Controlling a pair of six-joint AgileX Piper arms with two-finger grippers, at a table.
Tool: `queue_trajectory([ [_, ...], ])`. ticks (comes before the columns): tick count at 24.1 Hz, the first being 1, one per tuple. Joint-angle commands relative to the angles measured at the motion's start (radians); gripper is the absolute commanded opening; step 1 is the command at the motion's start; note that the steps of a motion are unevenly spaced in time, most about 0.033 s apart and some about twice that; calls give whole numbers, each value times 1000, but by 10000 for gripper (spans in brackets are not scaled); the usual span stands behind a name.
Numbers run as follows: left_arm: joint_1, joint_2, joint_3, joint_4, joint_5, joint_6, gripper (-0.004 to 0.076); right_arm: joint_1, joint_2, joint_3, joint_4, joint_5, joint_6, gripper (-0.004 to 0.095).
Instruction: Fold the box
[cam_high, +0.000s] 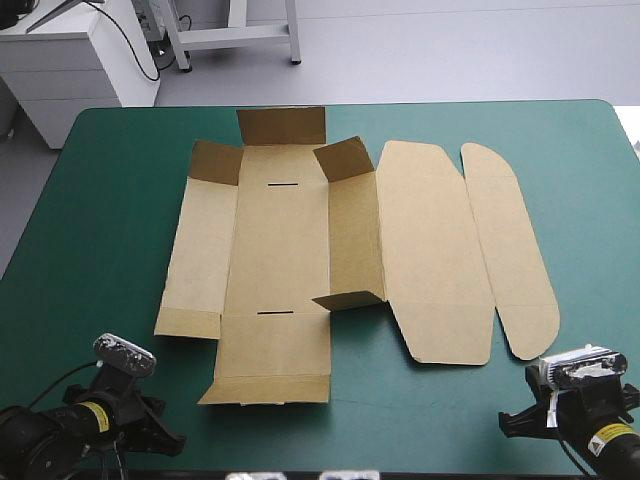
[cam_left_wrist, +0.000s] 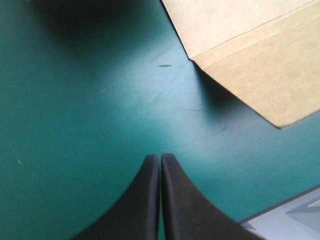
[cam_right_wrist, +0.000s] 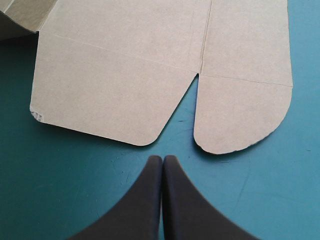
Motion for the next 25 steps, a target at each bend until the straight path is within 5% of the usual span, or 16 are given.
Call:
queue_trajectory([
  [1,-6,9,-21,-10,-32,-11,-8,0,17,-36,3,-57,-3,-20],
  [14,-6,9,-35,-5,-22,-3,-8,0,17,-36,3,-57,-3,-20],
  [25,-6,41,-305,5,59,0,-8,0,17,-36,3,-57,-3,-20],
])
